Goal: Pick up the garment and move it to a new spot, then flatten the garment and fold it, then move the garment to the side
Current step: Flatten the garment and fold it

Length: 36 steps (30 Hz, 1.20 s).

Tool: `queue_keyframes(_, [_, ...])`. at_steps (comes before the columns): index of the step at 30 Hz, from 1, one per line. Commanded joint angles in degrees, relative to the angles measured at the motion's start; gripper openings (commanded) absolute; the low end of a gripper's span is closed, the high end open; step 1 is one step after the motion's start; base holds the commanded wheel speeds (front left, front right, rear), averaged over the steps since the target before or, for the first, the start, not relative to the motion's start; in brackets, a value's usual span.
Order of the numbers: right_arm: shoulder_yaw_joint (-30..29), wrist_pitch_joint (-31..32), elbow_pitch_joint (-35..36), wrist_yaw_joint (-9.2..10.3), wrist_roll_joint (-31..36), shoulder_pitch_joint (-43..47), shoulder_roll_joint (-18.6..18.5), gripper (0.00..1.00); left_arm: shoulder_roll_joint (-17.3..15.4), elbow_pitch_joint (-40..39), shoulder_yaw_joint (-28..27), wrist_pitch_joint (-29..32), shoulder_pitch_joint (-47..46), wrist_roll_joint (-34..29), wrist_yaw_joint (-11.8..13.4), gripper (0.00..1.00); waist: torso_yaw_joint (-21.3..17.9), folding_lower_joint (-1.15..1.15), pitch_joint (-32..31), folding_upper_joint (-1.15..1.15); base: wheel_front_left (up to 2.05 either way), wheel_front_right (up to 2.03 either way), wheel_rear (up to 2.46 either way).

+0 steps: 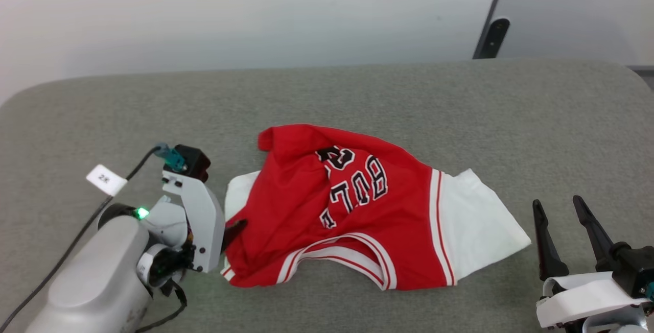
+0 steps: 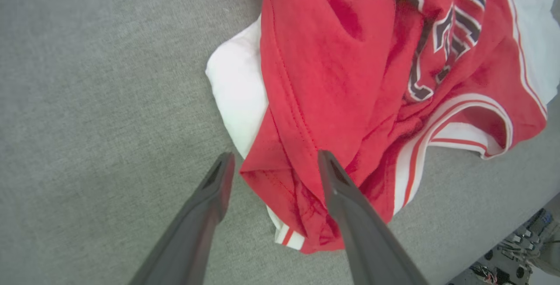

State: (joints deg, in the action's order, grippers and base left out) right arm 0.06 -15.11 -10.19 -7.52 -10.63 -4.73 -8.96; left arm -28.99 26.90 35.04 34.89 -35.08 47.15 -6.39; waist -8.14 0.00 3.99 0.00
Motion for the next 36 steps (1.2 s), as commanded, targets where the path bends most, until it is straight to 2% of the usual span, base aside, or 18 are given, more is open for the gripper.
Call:
queue_keyframes(1, [-0.07, -0.06, -0.08, 0.06, -0.49, -0.52, 0.09, 1.0, 0.16, 0.78, 0.45, 0.49, -0.56, -0.21, -0.29, 0.98, -1.07, 0.0, 0.76, 0.0, 0.0, 0.0, 0.0])
queue_keyframes(4, [-0.16, -0.06, -0.18, 0.06, -0.6, -0.71, 0.22, 1.0, 0.34, 2.06, 1.1, 1.77, -1.46, -0.27, -0.38, 0.94, -2.07, 0.0, 1.38, 0.0, 0.0, 0.0, 0.0])
queue_keyframes(10, [-0.24, -0.06, -0.22, 0.06, -0.72, -1.24, 0.74, 1.0, 0.76, 4.34, 1.96, 3.33, -2.44, -0.18, -0.36, 0.78, -3.62, 0.0, 2.74, 0.0, 0.0, 0.0, 0.0])
queue_keyframes(13, [-0.07, -0.06, -0.28, 0.06, -0.82, -1.71, 0.91, 1.0, 0.89, 5.78, 2.47, 4.22, -2.81, -0.2, -0.08, 0.62, -4.19, 0.0, 3.32, 0.0, 0.0, 0.0, 0.0])
queue_keyframes(14, [-0.17, -0.06, -0.34, 0.06, -0.81, -1.81, 0.95, 1.0, 1.1, 6.31, 2.59, 4.66, -2.95, -0.02, 0.08, 0.53, -4.32, 0.0, 3.46, 0.0, 0.0, 0.0, 0.0])
queue_keyframes(17, [-0.31, -0.06, -0.45, 0.06, -0.6, -1.84, 1.31, 1.0, 1.46, 7.11, 3.21, 6.03, -3.21, -0.17, 0.39, 0.42, -4.63, 0.0, 3.83, 0.0, 0.0, 0.0, 0.0])
queue_keyframes(18, [-0.33, -0.06, -0.47, 0.06, -0.55, -1.8, 1.4, 1.0, 1.58, 7.45, 3.34, 6.6, -3.11, 0.09, 0.41, 0.36, -4.71, 0.0, 3.95, 0.0, 0.0, 0.0, 0.0])
queue_keyframes(19, [-0.33, -0.06, -0.48, 0.06, -0.48, -1.73, 1.46, 1.0, 1.88, 7.75, 3.36, 7.02, -3.0, 0.49, 0.56, 0.28, -4.76, 0.0, 4.04, 0.0, 0.0, 0.0, 0.0])
queue_keyframes(21, [-0.36, -0.06, -0.52, 0.06, -0.39, -1.79, 1.59, 1.0, 2.39, 8.06, 3.53, 7.66, -3.14, 0.73, 0.7, 0.0, -4.86, 0.0, 4.2, 0.0, 0.0, 0.0, 0.0])
queue_keyframes(26, [-0.54, -0.06, -0.86, 0.06, -0.41, -2.1, 1.83, 1.0, 2.84, 8.1, 4.47, 9.87, -3.44, 1.32, 0.35, 0.0, -4.81, 0.0, 4.34, 0.0, 0.0, 0.0, 0.0])
queue_keyframes(36, [-0.79, -0.06, -1.9, 0.06, -0.17, -2.04, 2.39, 1.0, 3.26, 4.33, 5.27, 14.07, -8.58, 0.42, 1.48, 0.0, -4.16, 0.0, 3.5, 0.0, 0.0, 0.0, 0.0])
